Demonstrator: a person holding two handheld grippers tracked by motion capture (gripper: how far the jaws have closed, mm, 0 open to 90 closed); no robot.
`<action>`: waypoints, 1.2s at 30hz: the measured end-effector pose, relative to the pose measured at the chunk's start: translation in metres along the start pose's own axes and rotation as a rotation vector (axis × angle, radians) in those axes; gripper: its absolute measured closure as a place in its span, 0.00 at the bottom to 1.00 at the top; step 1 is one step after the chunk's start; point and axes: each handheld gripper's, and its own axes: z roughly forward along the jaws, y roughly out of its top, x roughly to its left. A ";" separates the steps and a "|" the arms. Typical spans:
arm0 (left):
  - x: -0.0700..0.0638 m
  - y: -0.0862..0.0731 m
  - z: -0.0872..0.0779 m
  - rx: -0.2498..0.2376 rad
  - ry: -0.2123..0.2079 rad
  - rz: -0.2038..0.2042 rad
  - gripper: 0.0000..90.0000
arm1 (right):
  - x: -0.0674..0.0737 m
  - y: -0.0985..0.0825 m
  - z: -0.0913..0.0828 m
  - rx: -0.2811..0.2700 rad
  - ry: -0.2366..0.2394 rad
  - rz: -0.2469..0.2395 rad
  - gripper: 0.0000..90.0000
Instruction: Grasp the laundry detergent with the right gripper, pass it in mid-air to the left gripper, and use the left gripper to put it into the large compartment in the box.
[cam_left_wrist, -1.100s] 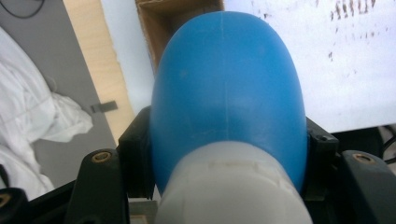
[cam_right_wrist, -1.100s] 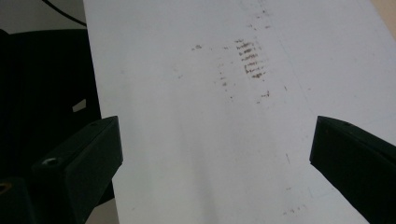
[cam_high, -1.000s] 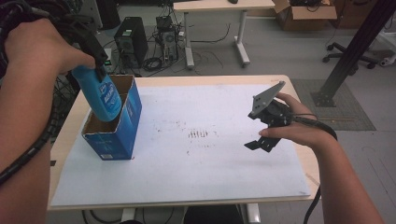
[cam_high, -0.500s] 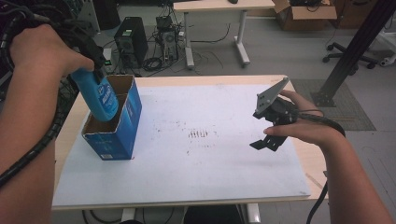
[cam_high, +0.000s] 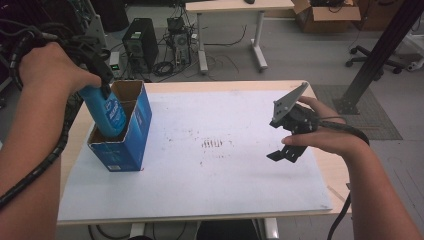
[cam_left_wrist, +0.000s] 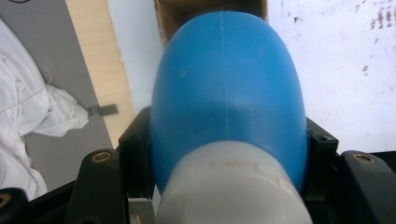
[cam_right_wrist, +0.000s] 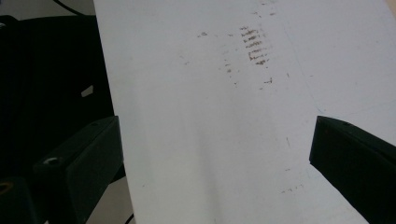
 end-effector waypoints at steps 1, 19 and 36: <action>0.000 0.000 0.002 0.000 -0.002 -0.004 0.42 | 0.000 0.000 -0.001 0.000 -0.003 -0.001 0.03; 0.005 0.003 0.054 0.031 -0.013 0.000 0.42 | 0.000 0.002 0.002 -0.009 -0.003 -0.007 0.03; 0.001 0.013 0.102 0.050 -0.012 -0.003 0.42 | -0.003 0.001 0.002 0.002 0.000 -0.004 0.03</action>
